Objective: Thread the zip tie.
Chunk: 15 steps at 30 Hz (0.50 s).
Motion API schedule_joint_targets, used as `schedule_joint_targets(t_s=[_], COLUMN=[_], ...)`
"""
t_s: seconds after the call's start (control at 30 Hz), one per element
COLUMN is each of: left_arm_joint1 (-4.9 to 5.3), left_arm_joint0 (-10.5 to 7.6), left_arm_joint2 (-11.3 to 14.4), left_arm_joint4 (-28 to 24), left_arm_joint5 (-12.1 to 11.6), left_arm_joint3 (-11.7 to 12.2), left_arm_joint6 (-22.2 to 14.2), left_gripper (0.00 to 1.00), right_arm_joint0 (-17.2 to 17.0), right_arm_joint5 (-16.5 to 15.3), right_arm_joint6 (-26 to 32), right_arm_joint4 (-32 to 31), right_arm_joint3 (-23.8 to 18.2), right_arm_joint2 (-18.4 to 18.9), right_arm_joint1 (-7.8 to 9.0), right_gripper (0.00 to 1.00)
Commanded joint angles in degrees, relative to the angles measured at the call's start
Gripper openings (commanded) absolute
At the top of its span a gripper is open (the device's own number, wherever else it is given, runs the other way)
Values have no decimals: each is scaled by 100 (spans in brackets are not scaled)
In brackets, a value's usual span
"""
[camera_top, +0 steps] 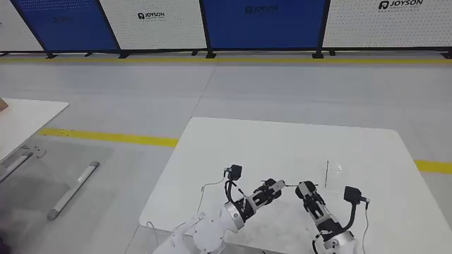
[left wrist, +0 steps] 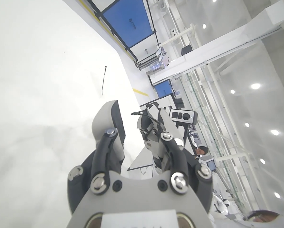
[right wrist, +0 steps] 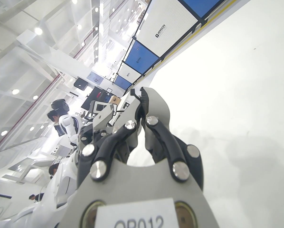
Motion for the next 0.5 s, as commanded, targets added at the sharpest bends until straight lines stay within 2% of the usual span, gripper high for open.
schedule_joint_targets(t_s=[0.0, 0.2, 0.47], left_arm_joint1=[-6, -21, -27], left_arm_joint0=[-3, -35, -30], left_arm_joint2=[23, 30, 7], left_arm_joint4=[23, -65, -111], left_arm_joint5=[15, 59, 61], left_arm_joint3=[-5, 23, 42], left_arm_joint6=[24, 14, 25], left_gripper=[27, 28, 10], right_arm_joint0=[5, 19, 25], right_arm_joint5=[6, 15, -1], right_arm_joint6=[-6, 37, 44], right_arm_joint4=[-20, -52, -92], right_arm_joint3=[6, 12, -4], right_arm_joint2=[-11, -42, -61], right_arm_joint1=[-1, -2, -2], right_gripper=[0, 0, 0])
